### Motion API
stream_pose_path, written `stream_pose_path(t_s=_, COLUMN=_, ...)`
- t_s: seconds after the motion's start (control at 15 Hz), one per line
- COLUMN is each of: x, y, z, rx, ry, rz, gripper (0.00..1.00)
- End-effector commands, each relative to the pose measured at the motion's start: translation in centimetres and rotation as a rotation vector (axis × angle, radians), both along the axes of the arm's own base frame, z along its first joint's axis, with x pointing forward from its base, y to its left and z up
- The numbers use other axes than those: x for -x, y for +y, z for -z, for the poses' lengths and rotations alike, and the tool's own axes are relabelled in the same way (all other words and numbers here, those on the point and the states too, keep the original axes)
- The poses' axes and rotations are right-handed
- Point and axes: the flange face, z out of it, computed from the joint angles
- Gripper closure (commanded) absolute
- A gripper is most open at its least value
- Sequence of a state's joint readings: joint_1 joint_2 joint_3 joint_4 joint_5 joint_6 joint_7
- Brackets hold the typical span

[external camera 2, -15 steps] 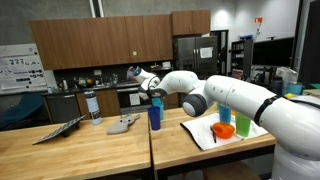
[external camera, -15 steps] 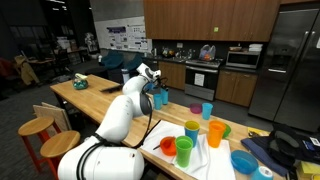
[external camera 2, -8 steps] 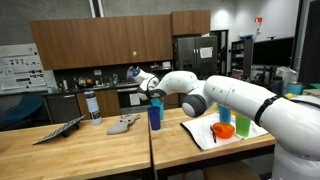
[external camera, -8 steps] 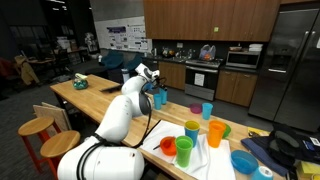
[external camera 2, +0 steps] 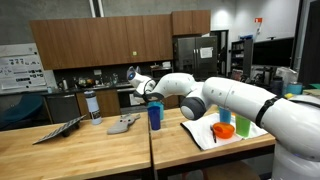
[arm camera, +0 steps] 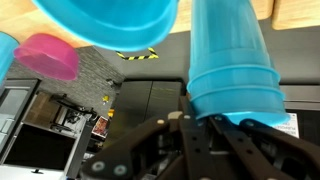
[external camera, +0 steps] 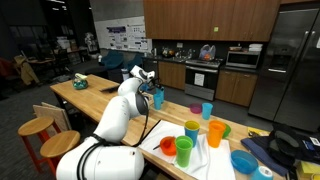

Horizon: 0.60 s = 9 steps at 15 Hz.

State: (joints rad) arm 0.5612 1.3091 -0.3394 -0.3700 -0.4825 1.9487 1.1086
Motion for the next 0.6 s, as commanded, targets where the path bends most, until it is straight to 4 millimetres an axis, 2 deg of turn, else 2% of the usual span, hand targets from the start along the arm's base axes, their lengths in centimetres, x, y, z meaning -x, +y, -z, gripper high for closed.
stream_pose_path(t_s=0.0, x=0.6, y=1.5, z=1.2, rx=-0.001, ry=-0.045, rz=0.017, gripper=0.98)
stream_pose_path(t_s=0.2, x=1.3, y=2.7, z=1.6, rx=-0.01, ry=-0.065, rz=0.03, gripper=0.98)
stream_pose_path(t_s=0.27, x=1.1, y=2.5, z=1.5, rx=-0.01, ry=-0.072, rz=0.028, gripper=0.98)
stream_pose_path(t_s=0.4, x=1.7, y=3.6, z=1.9, rx=-0.017, ry=-0.081, rz=0.04, gripper=0.98)
stream_pose_path(t_s=0.53, x=1.3, y=3.1, z=1.7, rx=-0.022, ry=-0.084, rz=0.033, gripper=0.98)
